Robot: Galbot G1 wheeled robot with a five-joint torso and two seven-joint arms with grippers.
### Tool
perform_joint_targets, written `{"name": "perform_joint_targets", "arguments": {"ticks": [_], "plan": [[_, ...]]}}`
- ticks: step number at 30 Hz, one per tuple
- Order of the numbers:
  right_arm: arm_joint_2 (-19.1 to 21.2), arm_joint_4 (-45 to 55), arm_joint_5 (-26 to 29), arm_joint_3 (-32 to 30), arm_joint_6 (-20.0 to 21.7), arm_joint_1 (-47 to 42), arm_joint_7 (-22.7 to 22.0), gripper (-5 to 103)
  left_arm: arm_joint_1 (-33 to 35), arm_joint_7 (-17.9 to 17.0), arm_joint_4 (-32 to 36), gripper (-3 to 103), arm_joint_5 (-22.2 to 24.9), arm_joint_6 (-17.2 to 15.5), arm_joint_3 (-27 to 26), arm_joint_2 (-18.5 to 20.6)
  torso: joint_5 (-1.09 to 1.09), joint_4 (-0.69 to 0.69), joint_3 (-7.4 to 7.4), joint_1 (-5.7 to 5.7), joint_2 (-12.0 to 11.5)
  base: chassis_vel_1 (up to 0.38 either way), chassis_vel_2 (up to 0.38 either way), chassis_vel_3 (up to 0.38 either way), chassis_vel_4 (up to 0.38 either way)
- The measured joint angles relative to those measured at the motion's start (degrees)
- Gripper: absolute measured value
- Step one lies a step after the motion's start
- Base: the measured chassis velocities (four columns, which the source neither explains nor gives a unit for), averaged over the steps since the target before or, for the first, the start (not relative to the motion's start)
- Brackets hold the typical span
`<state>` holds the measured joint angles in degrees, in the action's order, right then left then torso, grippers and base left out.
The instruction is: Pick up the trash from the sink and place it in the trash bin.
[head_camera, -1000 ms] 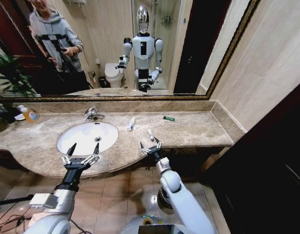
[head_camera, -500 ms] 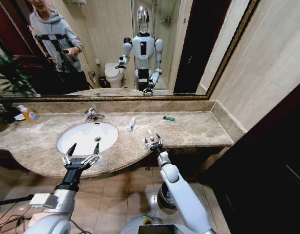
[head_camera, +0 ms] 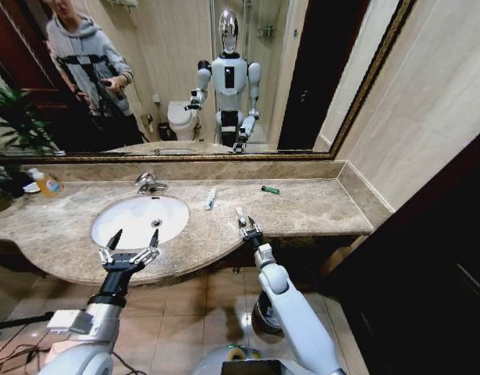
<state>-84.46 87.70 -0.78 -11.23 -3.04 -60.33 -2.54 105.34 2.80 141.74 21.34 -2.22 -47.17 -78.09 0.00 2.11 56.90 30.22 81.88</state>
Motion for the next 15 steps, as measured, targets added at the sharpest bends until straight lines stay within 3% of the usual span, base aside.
{"name": "perform_joint_targets", "arguments": {"ticks": [6, 15], "plan": [[-0.11, 0.37, -0.26, 0.06, -0.26, -0.74, 0.42, 19, 0.0, 0.0, 0.0, 100, 0.0, 0.0, 0.0, 0.0, 0.0, 0.0, 0.0, 0.0, 0.0, 0.0, 0.0, 0.0, 0.0], [0.45, 2.12, 1.71, -0.75, -2.0, -1.8, 1.66, 18, 0.0, 0.0, 0.0, 100, 0.0, 0.0, 0.0, 0.0, 0.01, 0.0, 0.0, 0.0, 0.0, 0.0, 0.0, 0.0, 0.0]]}}
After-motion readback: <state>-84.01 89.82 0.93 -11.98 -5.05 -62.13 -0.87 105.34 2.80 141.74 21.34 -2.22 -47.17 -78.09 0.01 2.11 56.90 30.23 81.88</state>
